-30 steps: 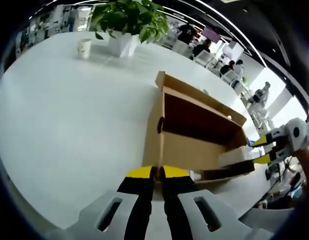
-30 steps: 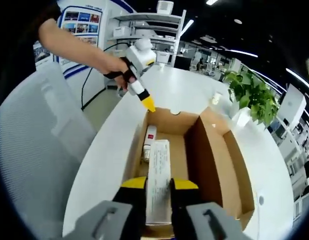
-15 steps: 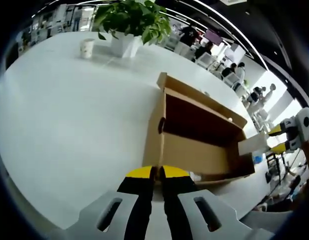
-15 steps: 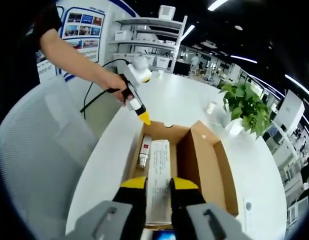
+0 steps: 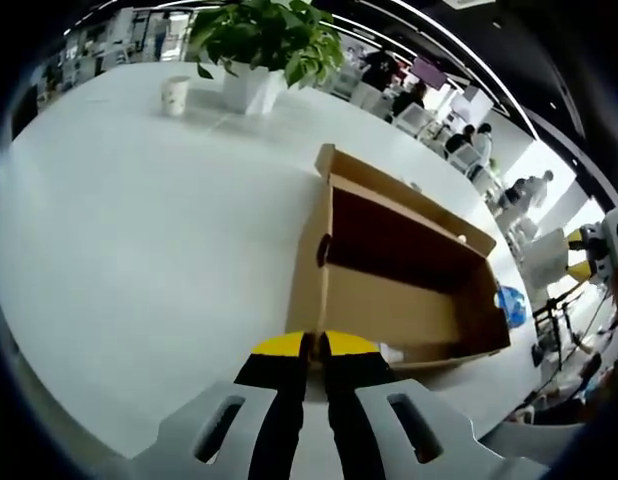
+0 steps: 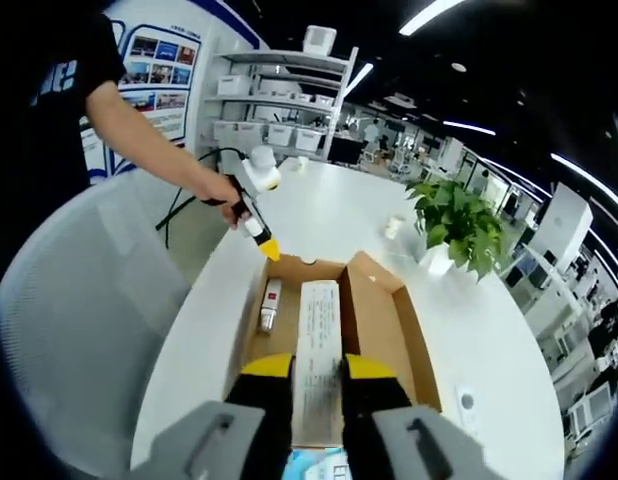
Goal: Operate the shoe box by opening the lid, removing the specified soft item, and placing it in the target area until the item is outside and the box remains undamaged.
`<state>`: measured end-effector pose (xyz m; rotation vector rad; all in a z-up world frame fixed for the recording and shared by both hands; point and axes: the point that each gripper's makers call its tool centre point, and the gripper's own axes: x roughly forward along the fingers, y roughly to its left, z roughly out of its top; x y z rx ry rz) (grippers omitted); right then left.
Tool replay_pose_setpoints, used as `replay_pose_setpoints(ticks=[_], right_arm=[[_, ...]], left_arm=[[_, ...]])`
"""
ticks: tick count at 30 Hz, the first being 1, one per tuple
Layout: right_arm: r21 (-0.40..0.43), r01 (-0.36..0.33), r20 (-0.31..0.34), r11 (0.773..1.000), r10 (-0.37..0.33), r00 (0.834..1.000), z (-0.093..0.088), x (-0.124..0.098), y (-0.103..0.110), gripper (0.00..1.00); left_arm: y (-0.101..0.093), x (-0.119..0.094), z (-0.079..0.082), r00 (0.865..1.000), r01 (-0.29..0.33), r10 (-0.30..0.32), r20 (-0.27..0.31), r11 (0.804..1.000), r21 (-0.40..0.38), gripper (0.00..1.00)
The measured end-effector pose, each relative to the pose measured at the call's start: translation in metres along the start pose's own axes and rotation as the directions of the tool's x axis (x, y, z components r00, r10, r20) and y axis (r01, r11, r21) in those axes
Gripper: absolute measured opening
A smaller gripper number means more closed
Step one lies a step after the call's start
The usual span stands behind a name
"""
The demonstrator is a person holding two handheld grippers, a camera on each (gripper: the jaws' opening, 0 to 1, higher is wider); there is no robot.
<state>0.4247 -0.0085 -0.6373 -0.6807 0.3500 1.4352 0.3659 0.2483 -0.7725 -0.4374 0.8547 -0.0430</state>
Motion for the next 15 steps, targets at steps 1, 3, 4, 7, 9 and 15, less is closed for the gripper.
replay_pose_setpoints(ticks=[1, 3, 4, 7, 9, 15], right_arm=[[0.002, 0.014, -0.003, 1.000, -0.014, 1.000, -0.002, -0.005, -0.004, 0.14], [0.006, 0.025, -0.006, 1.000, -0.024, 1.000, -0.006, -0.012, -0.009, 0.14], [0.007, 0.028, -0.007, 1.000, -0.028, 1.000, -0.008, -0.015, -0.011, 0.14], [0.011, 0.046, -0.010, 0.999, -0.046, 0.999, -0.014, -0.024, -0.017, 0.14], [0.013, 0.054, -0.014, 0.998, -0.054, 0.998, -0.016, -0.028, -0.020, 0.14], [0.003, 0.073, -0.026, 0.997, -0.073, 0.997, -0.027, -0.044, -0.030, 0.14]], left_arm=[[0.000, 0.000, 0.000, 1.000, 0.000, 0.000, 0.000, 1.000, -0.001, 0.03], [0.000, 0.000, 0.000, 1.000, 0.001, -0.001, 0.000, 1.000, -0.001, 0.03], [0.000, 0.000, 0.000, 1.000, 0.000, 0.000, 0.001, 1.000, -0.001, 0.03], [0.000, 0.000, 0.001, 1.000, 0.001, -0.001, 0.001, 1.000, -0.008, 0.03], [0.001, 0.001, 0.001, 1.000, 0.000, 0.000, 0.001, 1.000, -0.009, 0.03], [0.006, 0.004, 0.005, 1.000, 0.000, 0.000, 0.001, 1.000, -0.019, 0.03]])
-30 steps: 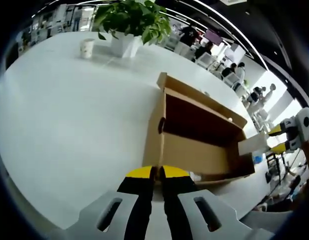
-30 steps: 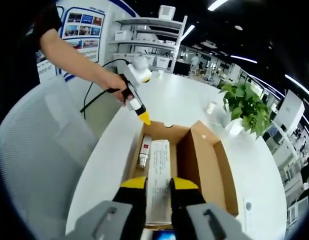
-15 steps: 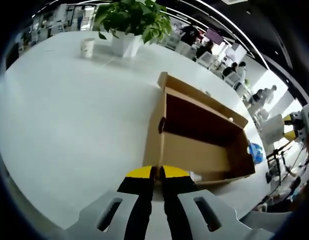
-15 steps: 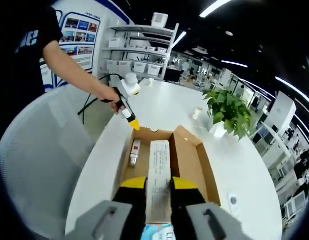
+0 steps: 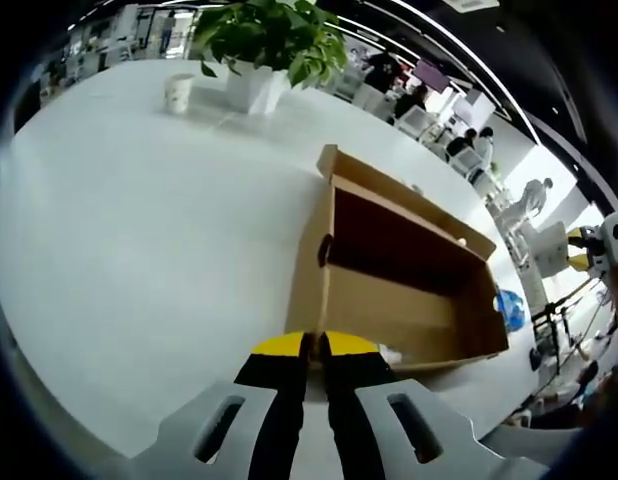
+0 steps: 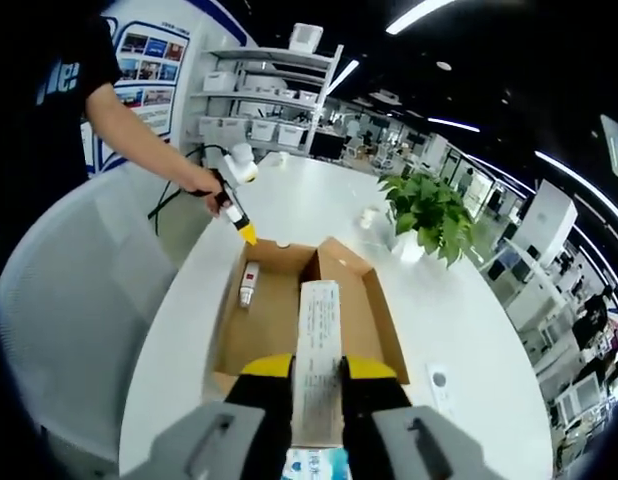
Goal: Operate the shoe box by opening the lid, removing the specified soft item, and placing it in the target area until the item is outside and the box remains undamaged.
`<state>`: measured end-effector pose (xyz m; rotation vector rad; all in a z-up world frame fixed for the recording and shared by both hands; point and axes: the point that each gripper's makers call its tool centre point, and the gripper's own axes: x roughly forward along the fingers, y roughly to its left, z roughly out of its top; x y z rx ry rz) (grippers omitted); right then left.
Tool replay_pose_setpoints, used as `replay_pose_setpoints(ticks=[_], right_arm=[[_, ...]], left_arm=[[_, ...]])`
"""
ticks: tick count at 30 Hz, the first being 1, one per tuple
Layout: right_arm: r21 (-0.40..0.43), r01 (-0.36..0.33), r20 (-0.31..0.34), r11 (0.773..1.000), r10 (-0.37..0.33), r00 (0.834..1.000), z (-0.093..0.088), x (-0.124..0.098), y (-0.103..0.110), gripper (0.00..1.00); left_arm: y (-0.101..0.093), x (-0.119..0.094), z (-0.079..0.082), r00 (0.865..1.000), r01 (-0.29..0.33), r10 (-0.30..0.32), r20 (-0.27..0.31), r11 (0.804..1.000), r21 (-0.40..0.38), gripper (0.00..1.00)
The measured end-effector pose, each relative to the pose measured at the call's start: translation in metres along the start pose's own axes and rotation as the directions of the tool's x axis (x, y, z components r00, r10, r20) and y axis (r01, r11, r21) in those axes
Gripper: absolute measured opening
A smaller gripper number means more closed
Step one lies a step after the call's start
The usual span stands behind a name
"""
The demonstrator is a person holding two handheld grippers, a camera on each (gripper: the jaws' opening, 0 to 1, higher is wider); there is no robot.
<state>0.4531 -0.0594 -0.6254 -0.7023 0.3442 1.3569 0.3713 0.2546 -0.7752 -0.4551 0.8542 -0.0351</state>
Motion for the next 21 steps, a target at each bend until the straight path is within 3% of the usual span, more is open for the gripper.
replay_pose_setpoints(ticks=[13, 21], right_arm=[[-0.015, 0.034, -0.024, 0.999, -0.034, 0.999, -0.023, -0.037, -0.026, 0.14], [-0.006, 0.050, -0.035, 0.999, -0.050, 0.998, -0.035, -0.052, -0.029, 0.14]], left_arm=[[0.004, 0.003, 0.003, 1.000, -0.013, 0.013, -0.005, 1.000, 0.003, 0.03], [0.004, 0.003, 0.002, 1.000, -0.018, 0.018, -0.010, 1.000, -0.002, 0.03]])
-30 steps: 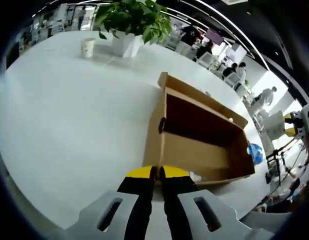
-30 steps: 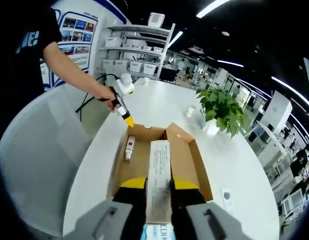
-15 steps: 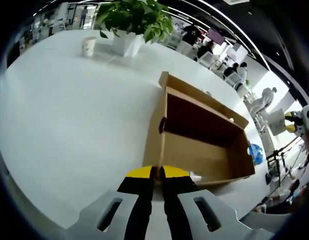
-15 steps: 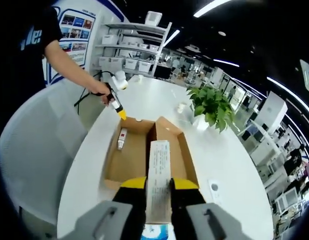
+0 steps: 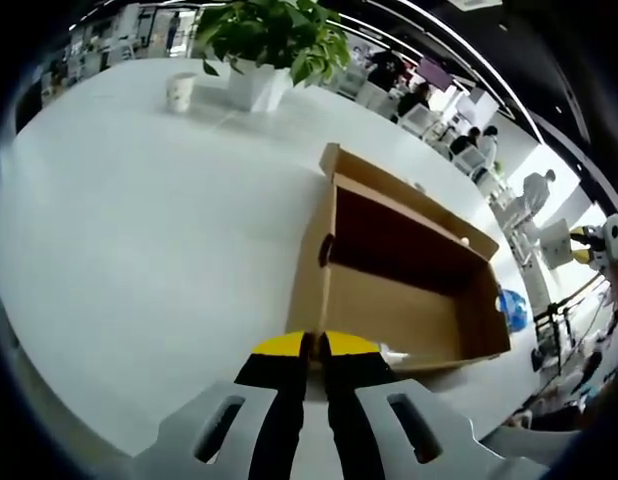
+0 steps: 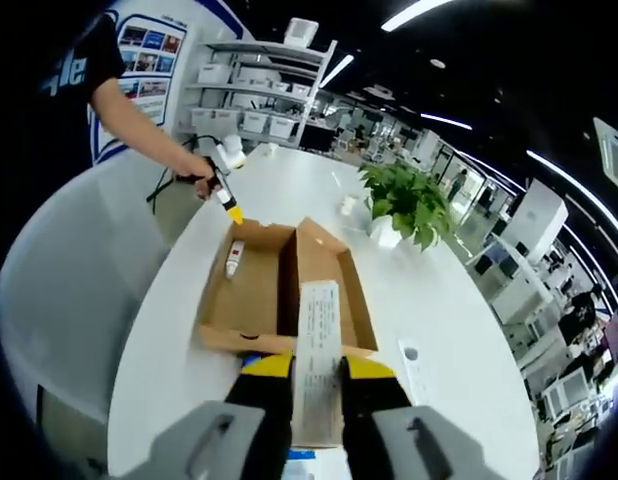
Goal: Operate the shoe box by opening the lid, removing the specified soft item, and placing it in the target area until the item is outside and the box remains undamaged.
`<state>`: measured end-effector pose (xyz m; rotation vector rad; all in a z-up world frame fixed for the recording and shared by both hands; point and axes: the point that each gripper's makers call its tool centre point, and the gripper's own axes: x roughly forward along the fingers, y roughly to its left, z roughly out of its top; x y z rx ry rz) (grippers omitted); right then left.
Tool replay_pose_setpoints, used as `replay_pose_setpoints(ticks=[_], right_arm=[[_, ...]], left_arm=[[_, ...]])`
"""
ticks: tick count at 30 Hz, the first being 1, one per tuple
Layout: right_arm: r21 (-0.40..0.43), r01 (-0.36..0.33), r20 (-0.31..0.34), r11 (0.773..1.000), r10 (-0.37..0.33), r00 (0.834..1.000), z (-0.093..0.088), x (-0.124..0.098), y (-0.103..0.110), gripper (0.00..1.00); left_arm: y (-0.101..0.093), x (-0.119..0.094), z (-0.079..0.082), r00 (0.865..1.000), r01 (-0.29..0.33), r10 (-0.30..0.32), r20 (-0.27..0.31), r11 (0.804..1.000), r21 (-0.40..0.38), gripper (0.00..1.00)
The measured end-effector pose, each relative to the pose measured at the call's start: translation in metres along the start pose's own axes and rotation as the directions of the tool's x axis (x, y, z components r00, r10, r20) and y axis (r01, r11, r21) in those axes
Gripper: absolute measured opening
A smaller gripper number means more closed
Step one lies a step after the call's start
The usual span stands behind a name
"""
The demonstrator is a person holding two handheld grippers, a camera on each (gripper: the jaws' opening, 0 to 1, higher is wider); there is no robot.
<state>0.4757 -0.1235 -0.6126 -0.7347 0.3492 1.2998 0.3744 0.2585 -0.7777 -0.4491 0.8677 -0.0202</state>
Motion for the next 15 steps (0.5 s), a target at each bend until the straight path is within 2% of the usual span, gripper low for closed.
replay_pose_setpoints(ticks=[8, 15], right_arm=[[0.011, 0.022, -0.013, 1.000, -0.022, 1.000, -0.015, -0.012, -0.009, 0.14], [0.012, 0.032, -0.027, 0.999, -0.031, 0.999, -0.030, -0.017, -0.018, 0.14]], left_arm=[[0.002, 0.001, 0.000, 1.000, -0.002, 0.002, -0.014, 1.000, 0.004, 0.03], [0.001, 0.001, -0.001, 1.000, 0.002, -0.002, -0.004, 1.000, -0.017, 0.03]])
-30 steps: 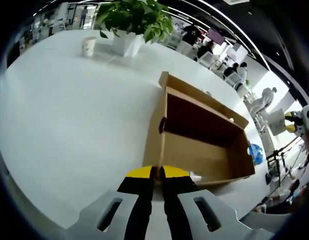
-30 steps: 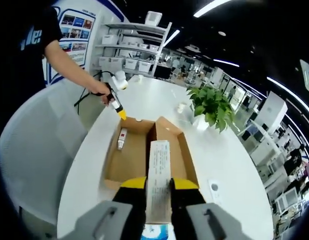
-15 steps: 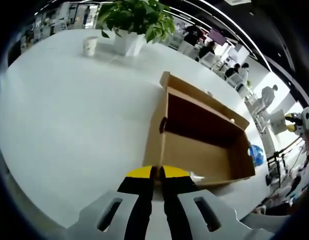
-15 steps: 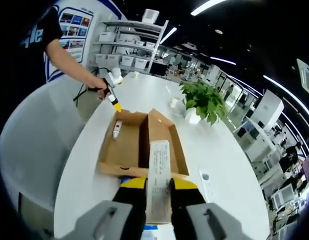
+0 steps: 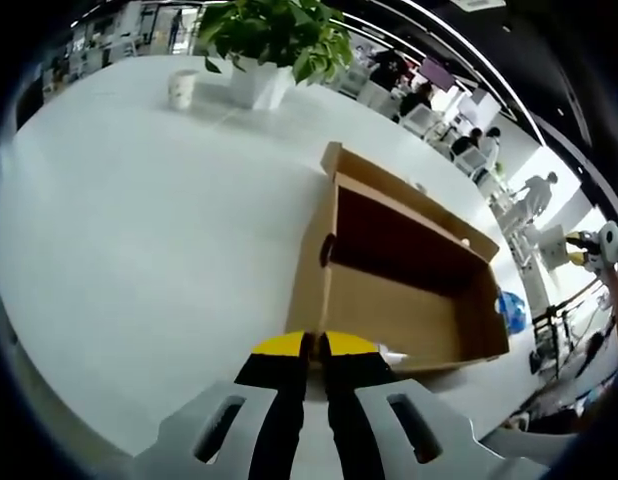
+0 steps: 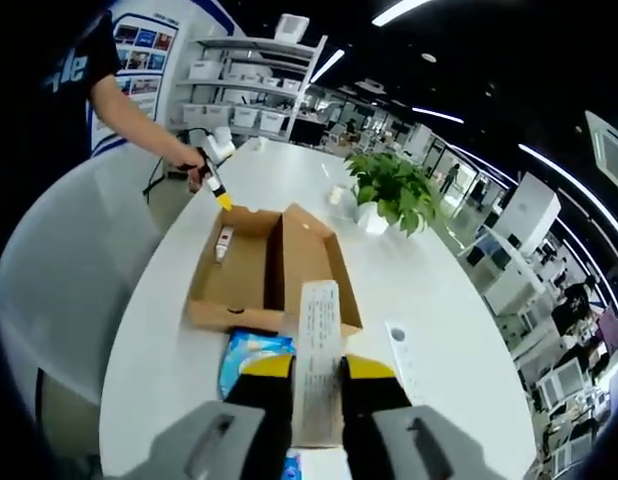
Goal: Operate the shoe box by opening the lid, removing the specified soft item, and placing it in the target area until the item is outside and the box remains undamaged.
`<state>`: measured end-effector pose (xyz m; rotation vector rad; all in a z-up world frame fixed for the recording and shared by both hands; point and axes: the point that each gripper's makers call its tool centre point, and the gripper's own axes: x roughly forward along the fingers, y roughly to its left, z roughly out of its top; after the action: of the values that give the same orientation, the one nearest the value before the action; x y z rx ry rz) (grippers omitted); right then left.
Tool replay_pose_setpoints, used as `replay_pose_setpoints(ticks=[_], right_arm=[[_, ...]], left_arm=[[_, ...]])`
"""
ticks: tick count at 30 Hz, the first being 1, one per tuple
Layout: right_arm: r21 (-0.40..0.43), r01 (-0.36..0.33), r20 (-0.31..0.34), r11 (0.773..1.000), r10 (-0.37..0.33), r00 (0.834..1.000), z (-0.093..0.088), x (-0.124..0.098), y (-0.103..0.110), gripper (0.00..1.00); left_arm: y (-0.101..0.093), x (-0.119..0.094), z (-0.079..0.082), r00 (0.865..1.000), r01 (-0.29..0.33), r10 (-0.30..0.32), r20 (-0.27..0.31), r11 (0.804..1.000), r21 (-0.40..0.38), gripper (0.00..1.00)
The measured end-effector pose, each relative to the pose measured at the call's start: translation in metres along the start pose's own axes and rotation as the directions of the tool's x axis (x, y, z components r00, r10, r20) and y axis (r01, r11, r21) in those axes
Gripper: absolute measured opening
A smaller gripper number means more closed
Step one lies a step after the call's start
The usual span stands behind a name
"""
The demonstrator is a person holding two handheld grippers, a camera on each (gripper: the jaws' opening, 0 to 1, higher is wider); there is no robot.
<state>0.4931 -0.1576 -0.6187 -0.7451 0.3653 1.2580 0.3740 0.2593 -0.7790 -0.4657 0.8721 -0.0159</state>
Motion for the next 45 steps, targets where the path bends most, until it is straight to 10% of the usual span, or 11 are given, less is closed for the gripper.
replay_pose_setpoints(ticks=[45], right_arm=[[0.049, 0.004, -0.173, 0.999, 0.004, 0.985, -0.137, 0.007, -0.028, 0.14]], left_arm=[[-0.004, -0.001, -0.001, 1.000, -0.028, 0.028, -0.003, 1.000, -0.014, 0.03]])
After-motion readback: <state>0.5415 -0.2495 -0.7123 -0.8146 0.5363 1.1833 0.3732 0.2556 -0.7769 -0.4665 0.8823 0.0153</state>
